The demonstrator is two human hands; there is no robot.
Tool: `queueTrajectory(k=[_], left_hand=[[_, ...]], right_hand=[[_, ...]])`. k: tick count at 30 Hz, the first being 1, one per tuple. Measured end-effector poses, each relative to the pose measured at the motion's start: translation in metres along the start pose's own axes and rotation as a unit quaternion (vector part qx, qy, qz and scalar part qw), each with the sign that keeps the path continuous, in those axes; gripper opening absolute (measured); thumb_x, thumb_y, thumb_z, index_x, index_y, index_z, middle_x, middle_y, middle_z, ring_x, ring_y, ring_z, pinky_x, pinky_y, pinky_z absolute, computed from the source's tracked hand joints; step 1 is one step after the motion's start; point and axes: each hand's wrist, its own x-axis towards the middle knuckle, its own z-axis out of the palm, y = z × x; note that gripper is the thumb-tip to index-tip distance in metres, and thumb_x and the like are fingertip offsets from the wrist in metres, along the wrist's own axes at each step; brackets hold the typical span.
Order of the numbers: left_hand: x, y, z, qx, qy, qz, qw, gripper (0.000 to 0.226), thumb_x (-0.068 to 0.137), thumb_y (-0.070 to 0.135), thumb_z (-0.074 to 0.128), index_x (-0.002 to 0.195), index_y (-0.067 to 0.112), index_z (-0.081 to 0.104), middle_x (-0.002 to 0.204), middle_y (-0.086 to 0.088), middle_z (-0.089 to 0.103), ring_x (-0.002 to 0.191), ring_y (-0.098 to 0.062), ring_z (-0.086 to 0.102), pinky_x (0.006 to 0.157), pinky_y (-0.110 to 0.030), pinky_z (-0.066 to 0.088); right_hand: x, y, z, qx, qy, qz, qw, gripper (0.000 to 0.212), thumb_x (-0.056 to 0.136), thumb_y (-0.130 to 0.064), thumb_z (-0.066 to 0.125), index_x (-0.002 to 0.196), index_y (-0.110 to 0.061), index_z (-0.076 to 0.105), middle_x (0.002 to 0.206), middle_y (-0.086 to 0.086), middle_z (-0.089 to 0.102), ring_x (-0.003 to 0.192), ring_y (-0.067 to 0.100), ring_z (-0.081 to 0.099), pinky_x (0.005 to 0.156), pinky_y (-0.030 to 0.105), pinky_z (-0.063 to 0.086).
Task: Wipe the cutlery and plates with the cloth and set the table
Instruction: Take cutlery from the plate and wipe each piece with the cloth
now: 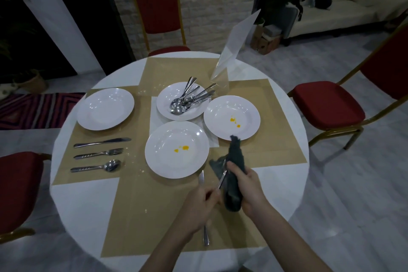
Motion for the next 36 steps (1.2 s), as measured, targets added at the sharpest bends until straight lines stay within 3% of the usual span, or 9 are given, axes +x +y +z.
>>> queueTrajectory(k=[4, 8, 11, 13, 17, 23, 29, 31, 36], left_hand=[[-0.009, -0.003, 0.006, -0.09, 0.002, -0.056, 0.994, 0.03, 0.102, 0.02, 0.039, 0.075, 0.01, 0.05, 0.059, 0.003, 0.049, 0.053, -0.01, 0.045, 0.054, -0.027, 0.038], [-0.008, -0.004, 0.015, -0.018, 0.026, -0.059, 0.998, 0.031, 0.103, 0.022, 0.037, 0.077, 0.01, 0.05, 0.068, -0.005, 0.048, 0.063, -0.015, 0.045, 0.062, -0.029, 0.033], [-0.01, -0.002, 0.019, -0.031, 0.006, -0.069, 0.997, 0.033, 0.102, 0.021, 0.037, 0.071, 0.014, 0.046, 0.061, -0.001, 0.044, 0.058, -0.014, 0.04, 0.062, -0.03, 0.031], [-0.011, 0.0, 0.019, -0.048, 0.0, -0.075, 0.996, 0.036, 0.102, 0.02, 0.037, 0.066, 0.016, 0.043, 0.054, 0.006, 0.039, 0.052, -0.011, 0.035, 0.06, -0.03, 0.028], [-0.007, 0.004, 0.02, -0.045, 0.006, -0.096, 0.994, 0.037, 0.102, 0.023, 0.035, 0.067, 0.016, 0.044, 0.053, 0.007, 0.037, 0.049, -0.007, 0.033, 0.055, -0.026, 0.027], [-0.011, 0.005, 0.02, -0.097, -0.008, -0.142, 0.985, 0.034, 0.101, 0.017, 0.035, 0.069, 0.013, 0.045, 0.047, 0.009, 0.035, 0.04, -0.004, 0.027, 0.044, -0.02, 0.024], [-0.033, -0.009, 0.016, -0.161, -0.007, -0.162, 0.973, 0.034, 0.099, 0.018, 0.04, 0.065, 0.015, 0.045, 0.046, 0.006, 0.031, 0.039, -0.007, 0.023, 0.04, -0.018, 0.021], [-0.034, -0.016, 0.013, -0.198, 0.009, -0.177, 0.964, 0.034, 0.1, 0.016, 0.039, 0.067, 0.012, 0.046, 0.045, 0.006, 0.029, 0.037, -0.005, 0.023, 0.036, -0.016, 0.021], [-0.024, -0.022, 0.025, -0.222, 0.019, -0.177, 0.959, 0.03, 0.101, 0.014, 0.036, 0.075, 0.007, 0.049, 0.045, 0.005, 0.032, 0.038, -0.006, 0.025, 0.036, -0.017, 0.022]], right_hand=[[0.006, -0.004, -0.007, 0.026, -0.005, 0.03, 0.999, 0.036, 0.088, -0.037, 0.066, 0.103, -0.004, 0.07, 0.093, 0.012, 0.075, 0.084, 0.024, 0.072, 0.072, 0.032, 0.054], [-0.006, 0.01, 0.005, 0.07, -0.067, 0.071, 0.993, 0.039, 0.095, -0.045, 0.053, 0.104, -0.012, 0.072, 0.099, 0.009, 0.075, 0.09, 0.018, 0.073, 0.069, 0.026, 0.056], [-0.004, 0.012, 0.009, 0.063, -0.014, 0.062, 0.996, 0.027, 0.096, -0.033, 0.056, 0.099, -0.008, 0.068, 0.078, 0.005, 0.076, 0.071, 0.017, 0.073, 0.056, 0.023, 0.054], [0.004, 0.01, 0.009, 0.052, 0.026, 0.071, 0.996, 0.021, 0.096, -0.028, 0.058, 0.096, -0.009, 0.066, 0.071, 0.005, 0.074, 0.07, 0.02, 0.07, 0.056, 0.025, 0.053], [0.023, 0.009, 0.013, 0.031, 0.072, 0.083, 0.993, 0.017, 0.096, -0.023, 0.057, 0.094, -0.007, 0.062, 0.085, 0.013, 0.068, 0.079, 0.026, 0.065, 0.064, 0.031, 0.051], [0.04, 0.017, 0.006, -0.034, 0.103, 0.055, 0.993, 0.016, 0.096, -0.023, 0.056, 0.086, -0.011, 0.062, 0.084, 0.009, 0.067, 0.078, 0.023, 0.065, 0.063, 0.029, 0.051], [0.059, 0.009, -0.048, -0.054, 0.218, 0.049, 0.973, 0.03, 0.098, -0.026, 0.052, 0.112, 0.0, 0.059, 0.111, 0.021, 0.065, 0.1, 0.036, 0.062, 0.089, 0.045, 0.051], [0.058, 0.006, -0.066, -0.021, 0.204, 0.051, 0.977, 0.031, 0.099, -0.027, 0.051, 0.116, -0.002, 0.058, 0.113, 0.019, 0.064, 0.101, 0.034, 0.061, 0.087, 0.042, 0.049], [0.028, 0.016, -0.042, 0.005, 0.037, 0.093, 0.995, 0.04, 0.098, -0.036, 0.051, 0.116, -0.001, 0.059, 0.103, 0.016, 0.07, 0.094, 0.031, 0.066, 0.079, 0.035, 0.053]])
